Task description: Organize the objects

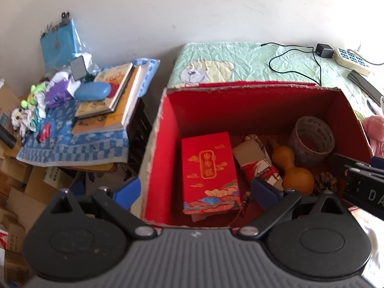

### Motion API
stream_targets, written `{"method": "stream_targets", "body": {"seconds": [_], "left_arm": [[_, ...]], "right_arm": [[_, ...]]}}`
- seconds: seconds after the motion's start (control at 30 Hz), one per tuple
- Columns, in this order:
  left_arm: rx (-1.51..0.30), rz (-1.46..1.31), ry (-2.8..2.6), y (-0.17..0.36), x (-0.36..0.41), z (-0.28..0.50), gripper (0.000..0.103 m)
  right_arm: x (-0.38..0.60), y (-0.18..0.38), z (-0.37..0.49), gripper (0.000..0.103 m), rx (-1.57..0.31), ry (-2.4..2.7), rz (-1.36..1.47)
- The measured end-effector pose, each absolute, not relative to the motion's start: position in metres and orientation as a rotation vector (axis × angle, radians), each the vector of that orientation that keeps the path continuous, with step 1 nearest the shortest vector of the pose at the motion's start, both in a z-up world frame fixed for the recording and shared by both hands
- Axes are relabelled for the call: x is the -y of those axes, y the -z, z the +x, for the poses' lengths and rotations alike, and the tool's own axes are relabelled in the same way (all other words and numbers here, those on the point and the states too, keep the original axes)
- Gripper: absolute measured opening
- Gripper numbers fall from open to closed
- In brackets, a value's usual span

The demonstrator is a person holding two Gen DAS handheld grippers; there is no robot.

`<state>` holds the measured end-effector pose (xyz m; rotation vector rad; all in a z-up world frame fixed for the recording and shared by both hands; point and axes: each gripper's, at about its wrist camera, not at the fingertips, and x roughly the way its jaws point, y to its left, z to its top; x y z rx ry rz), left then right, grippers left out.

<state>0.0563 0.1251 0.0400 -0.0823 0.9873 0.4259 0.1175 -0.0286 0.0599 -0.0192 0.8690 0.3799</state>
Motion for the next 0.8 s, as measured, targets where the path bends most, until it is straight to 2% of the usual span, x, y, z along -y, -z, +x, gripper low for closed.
{"method": "stream_targets", "body": {"seconds": [0.67, 0.8], "left_arm": [[-1.046, -0.082, -0.368, -0.025, -0.121, 0.064, 0.099], [-1.027, -0.072, -0.362, -0.031, -0.122, 0.065, 0.099]], "right_arm": [[0.03, -0.056, 0.115, 0.071, -0.886, -0.336, -0.05], [0.03, -0.06, 0.115, 0.075, -0.868, -0.317, -0.056]]}}
